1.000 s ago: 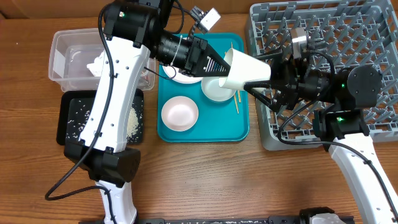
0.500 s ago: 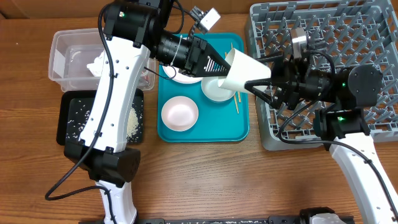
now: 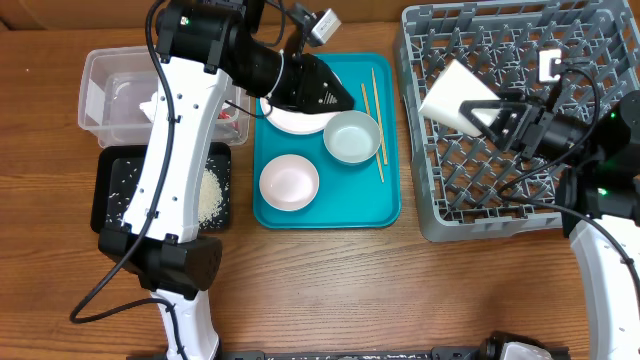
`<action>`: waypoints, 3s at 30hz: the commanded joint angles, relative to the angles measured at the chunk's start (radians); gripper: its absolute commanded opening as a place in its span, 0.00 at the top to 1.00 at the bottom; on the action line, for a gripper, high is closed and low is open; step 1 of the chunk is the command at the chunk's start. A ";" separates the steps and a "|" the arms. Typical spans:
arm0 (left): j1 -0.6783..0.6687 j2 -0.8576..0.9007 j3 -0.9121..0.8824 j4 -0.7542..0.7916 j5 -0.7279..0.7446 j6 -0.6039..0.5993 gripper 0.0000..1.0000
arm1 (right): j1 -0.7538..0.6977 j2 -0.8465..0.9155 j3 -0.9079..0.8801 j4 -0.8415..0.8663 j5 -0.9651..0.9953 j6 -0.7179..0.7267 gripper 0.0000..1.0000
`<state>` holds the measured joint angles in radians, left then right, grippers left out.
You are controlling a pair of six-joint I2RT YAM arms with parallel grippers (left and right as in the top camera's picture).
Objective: Sort waste into correct bins and load items into the dishwasher
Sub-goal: 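Carry the white cup with the right gripper into the dish rack and release, then reach the right gripper to the grey-green bowl and grip its rim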
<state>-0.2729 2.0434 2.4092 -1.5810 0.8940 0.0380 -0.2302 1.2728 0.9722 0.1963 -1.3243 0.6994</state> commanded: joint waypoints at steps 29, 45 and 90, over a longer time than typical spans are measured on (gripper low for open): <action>0.000 0.012 0.000 0.115 -0.920 -0.158 0.76 | 0.386 0.136 0.347 -1.441 1.383 -0.210 0.43; 0.000 0.012 0.000 0.104 -0.921 -0.158 0.72 | 0.386 0.334 0.347 -1.459 1.383 -0.219 0.12; 0.142 -0.069 0.293 -0.031 -1.008 -0.158 0.00 | 0.672 0.882 0.748 -1.238 1.334 0.035 0.64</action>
<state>-0.1291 1.9877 2.7049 -1.6096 -0.1062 -0.1211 0.4400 2.1216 1.7203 -1.0443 -0.0074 0.7189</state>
